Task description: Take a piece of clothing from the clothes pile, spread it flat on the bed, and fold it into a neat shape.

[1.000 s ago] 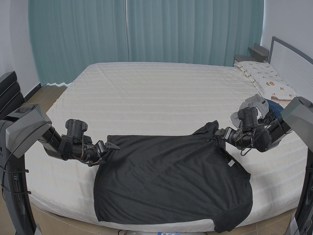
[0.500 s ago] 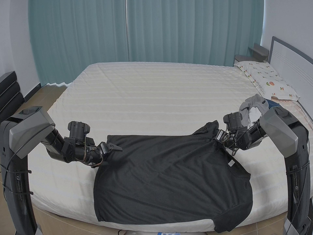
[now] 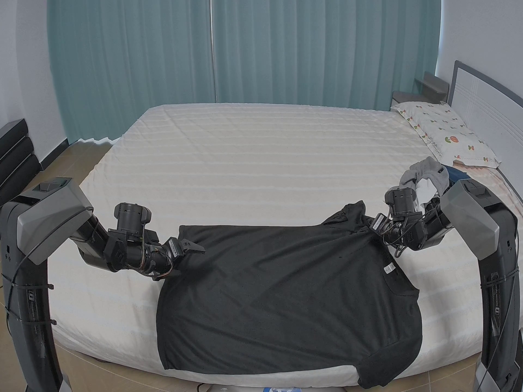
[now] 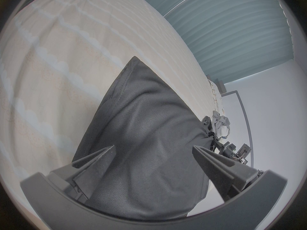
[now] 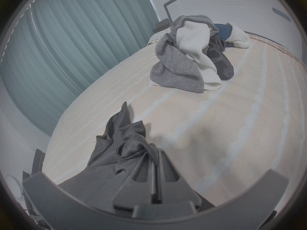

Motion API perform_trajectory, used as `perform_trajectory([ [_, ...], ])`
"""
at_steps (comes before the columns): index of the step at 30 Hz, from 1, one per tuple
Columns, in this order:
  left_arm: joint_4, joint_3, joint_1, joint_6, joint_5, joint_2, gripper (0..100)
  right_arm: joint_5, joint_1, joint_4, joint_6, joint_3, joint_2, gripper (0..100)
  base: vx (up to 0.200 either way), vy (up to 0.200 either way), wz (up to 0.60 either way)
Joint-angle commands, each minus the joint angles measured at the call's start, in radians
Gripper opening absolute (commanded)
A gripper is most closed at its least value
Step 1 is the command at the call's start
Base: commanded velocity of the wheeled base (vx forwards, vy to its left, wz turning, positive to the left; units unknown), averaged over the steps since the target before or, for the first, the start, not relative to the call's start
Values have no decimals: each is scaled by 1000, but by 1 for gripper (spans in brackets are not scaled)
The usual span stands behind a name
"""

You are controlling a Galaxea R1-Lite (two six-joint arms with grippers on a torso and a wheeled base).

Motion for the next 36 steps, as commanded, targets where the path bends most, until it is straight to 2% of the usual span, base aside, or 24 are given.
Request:
perform_trajectory([
  [1,0,-1,0,0,1,1,100,0,-17,5,-6,9,-2,0,0,0,0],
  [3,-1,-1,0,0,2,1,100,5,-23,10,-13,15,0,0,0,0,0],
  [4,0,-1,0,0,2,1,100,14,-30,11,-21,30,-3,100,0,0,0],
  [7,0,-1,0,0,2,3,100,46,-41,16,-52,79,-14,100,0,0,0],
  [11,0,-2,0,0,4,3,100,49,-49,20,-66,93,-31,100,0,0,0],
  [22,-1,-5,0,1,6,6,100,77,-49,0,-23,85,-57,100,0,0,0],
  [28,-1,-5,0,1,6,6,100,74,-46,11,-70,93,-11,100,0,0,0],
  [30,-1,-5,0,1,6,8,100,71,-64,14,-105,102,-9,100,0,0,0],
  [36,-1,-5,0,1,6,8,100,68,-116,11,-115,107,-35,100,0,0,0],
])
